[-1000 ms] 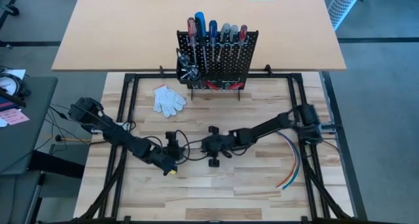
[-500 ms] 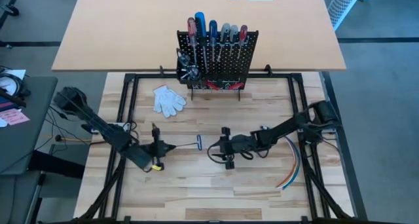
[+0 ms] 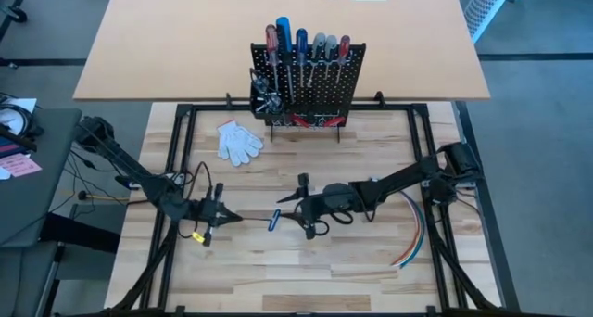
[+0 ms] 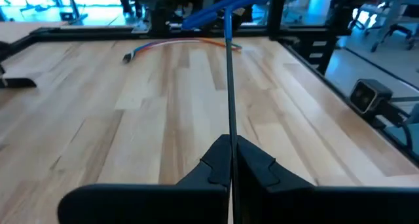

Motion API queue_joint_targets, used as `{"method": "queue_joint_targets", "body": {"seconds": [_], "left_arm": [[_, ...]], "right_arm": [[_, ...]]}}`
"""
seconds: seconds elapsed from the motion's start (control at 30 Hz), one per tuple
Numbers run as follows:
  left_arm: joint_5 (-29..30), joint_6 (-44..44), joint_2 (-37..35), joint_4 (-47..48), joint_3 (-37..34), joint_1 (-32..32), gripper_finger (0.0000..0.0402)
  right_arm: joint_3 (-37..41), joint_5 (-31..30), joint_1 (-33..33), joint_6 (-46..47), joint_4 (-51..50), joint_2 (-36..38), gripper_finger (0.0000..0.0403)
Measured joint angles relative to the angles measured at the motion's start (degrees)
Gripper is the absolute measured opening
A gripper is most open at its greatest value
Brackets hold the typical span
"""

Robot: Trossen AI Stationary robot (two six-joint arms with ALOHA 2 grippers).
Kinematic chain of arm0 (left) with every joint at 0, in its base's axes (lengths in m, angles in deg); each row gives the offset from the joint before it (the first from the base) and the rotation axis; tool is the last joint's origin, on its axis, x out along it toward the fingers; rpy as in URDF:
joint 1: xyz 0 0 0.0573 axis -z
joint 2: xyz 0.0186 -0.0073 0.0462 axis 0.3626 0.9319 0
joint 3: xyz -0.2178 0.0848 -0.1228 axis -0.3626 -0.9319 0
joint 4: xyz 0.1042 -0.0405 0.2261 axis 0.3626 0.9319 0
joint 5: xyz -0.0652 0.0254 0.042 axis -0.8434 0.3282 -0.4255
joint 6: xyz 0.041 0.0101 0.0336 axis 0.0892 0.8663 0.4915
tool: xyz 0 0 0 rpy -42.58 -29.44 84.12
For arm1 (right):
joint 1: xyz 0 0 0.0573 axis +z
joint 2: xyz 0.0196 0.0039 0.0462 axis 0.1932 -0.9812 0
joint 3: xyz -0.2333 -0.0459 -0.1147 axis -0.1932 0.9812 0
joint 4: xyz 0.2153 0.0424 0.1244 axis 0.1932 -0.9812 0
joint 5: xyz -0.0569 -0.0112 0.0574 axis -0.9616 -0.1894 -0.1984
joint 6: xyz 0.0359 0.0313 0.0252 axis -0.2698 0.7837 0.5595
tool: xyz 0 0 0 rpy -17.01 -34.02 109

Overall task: Hang tools onto peg board
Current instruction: Hang the blue pick tool on the peg board

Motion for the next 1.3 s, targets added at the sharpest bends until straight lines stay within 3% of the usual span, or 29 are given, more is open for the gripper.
{"method": "queue_joint_targets", "body": {"seconds": [0.17,0.27,0.57,0.97,1.3], "left_arm": [[-0.07,0.24,-0.21,-0.07,0.0,0.32,0.0],[0.33,0.26,-0.21,-0.09,0.0,0.32,0.0],[0.9,0.11,-0.21,-0.04,0.0,0.32,0.0],[3.56,-0.01,-0.21,0.92,0.1,0.3,0.0002],[8.72,-4.37,-0.17,8.92,0.02,0.32,0.0079]], "right_arm": [[-4.39,0.15,0.06,-0.11,-10.67,-0.22,0.0172],[-5.97,0.18,0.2,-0.09,-10.9,-1.68,0.0148],[-8.49,0.05,0.91,-0.11,-11.38,-4.0,0.0016],[-8.59,-1.14,1.28,6.2,-16.58,-2.24,0.0011],[-8.44,-0.76,-1.48,15.04,-27.4,-1.46,0.001]]}}
